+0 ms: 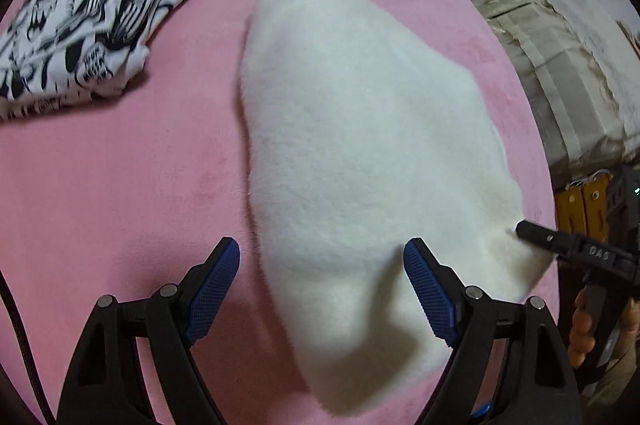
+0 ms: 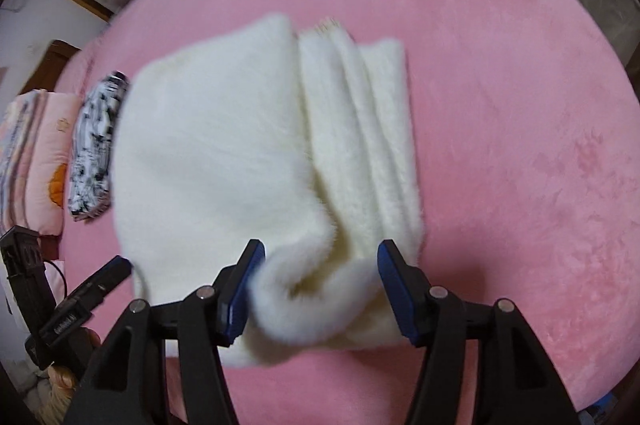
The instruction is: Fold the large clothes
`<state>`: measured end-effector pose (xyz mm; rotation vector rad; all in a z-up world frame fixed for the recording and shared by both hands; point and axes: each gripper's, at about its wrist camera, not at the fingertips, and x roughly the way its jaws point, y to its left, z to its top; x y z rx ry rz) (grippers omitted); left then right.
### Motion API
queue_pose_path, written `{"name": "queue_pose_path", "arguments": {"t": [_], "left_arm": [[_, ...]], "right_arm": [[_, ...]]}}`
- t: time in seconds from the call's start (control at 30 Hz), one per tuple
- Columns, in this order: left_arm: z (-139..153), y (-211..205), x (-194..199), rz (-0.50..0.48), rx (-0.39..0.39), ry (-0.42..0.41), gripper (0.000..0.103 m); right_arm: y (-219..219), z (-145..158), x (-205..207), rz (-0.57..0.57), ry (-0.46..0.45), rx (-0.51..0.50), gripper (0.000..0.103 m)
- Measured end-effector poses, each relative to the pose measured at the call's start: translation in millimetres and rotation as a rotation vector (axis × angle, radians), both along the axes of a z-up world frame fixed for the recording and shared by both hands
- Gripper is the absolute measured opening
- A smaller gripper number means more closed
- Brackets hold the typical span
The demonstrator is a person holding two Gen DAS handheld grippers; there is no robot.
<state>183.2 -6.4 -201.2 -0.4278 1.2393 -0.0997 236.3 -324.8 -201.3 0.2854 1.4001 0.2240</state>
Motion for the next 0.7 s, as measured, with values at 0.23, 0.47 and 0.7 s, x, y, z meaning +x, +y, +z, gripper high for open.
{"name": "queue_pose_path", "arguments": {"t": [0.23, 0.47, 0.7], "left_arm": [[-21, -7, 15, -0.020, -0.037, 0.004, 0.083], [-4, -27, 21, -0.041, 0.010, -0.031, 0.083], [5, -80, 18, -0.171, 0.201, -0.106, 0.083]], "right_arm": [[9, -23, 8, 0.094, 0.045, 0.028, 0.027], [-5, 44, -26, 0.101, -0.226, 0.089, 0.009], [-35, -7, -71, 0.013, -0.204, 0.005, 0.008]]}}
